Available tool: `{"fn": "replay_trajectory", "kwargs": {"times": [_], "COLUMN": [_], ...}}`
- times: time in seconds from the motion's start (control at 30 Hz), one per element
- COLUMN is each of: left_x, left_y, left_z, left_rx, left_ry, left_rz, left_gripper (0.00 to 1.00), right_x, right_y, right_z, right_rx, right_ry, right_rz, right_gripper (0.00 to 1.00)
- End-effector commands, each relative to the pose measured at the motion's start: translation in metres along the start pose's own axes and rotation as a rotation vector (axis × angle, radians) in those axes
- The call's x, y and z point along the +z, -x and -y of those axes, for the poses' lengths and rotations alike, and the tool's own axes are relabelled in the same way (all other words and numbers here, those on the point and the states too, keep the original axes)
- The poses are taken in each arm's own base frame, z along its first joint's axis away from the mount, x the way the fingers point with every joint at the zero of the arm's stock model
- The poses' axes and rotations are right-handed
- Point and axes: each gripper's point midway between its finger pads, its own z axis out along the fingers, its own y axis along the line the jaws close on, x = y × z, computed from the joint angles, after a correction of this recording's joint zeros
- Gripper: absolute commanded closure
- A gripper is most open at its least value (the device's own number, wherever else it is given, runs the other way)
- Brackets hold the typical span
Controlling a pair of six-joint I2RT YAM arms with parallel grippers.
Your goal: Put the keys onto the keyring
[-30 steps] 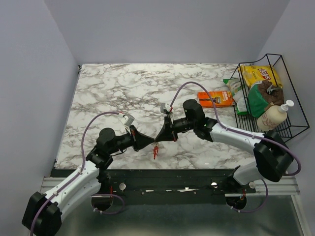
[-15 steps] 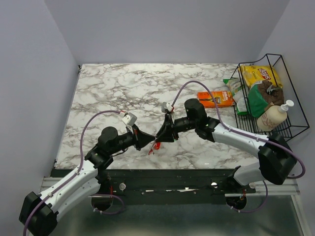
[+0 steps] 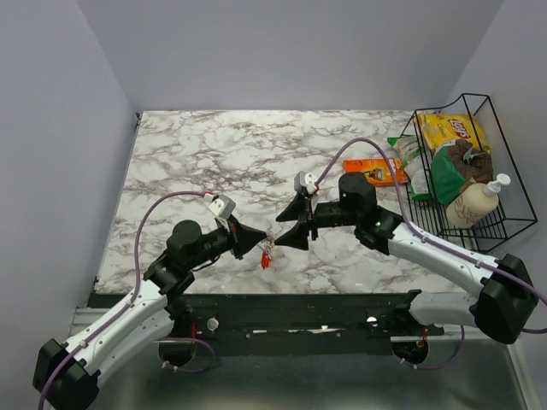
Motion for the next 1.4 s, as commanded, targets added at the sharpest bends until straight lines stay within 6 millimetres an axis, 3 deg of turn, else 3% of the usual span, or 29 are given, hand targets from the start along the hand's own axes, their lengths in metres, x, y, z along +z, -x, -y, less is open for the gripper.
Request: {"fn": "replay_trajectory", "kwargs": {"times": [0.0,0.5,0.67,0.87,1.07,1.37], "left_x": [-0.002,-0.03,-0.042,-0.05,-0.053,-0.062], "left_y": [0.033,0.072,0.089,0.097,0.097,0.12], "left_z": [0.012,0.043,0.059,0.071,0.079,0.086], "left_rx": [0.095,0.644,0.738,0.841,0.855,0.65], "left_ry": [-0.017,-0.12,-0.161,-0.201,-0.242,-0.256], "left_rz": [0.083,0.15,0.274,0.354,0.411,0.641], "left_gripper": [1.0,1.0,1.0,1.0,1.0,1.0], "right_x": [-0.01,-0.031,-0.034,-0.032,-0.027,-0.019], "right_y": [-0.001,0.047,0.066,0.074,0.088,0.099], "right_z": [0.011,0.002,-0.005,-0.01,-0.015,-0.026], "right_rx": [-0.037,-0.125,-0.153,-0.16,-0.17,-0.177], "right_ry": [-0.1,-0.151,-0.133,-0.092,-0.047,0.007], "right_rz": [-0.011,0.06,0.088,0.092,0.107,0.123], "right_gripper": [0.25,0.22,0.22,0.23,0.29,0.4]}}
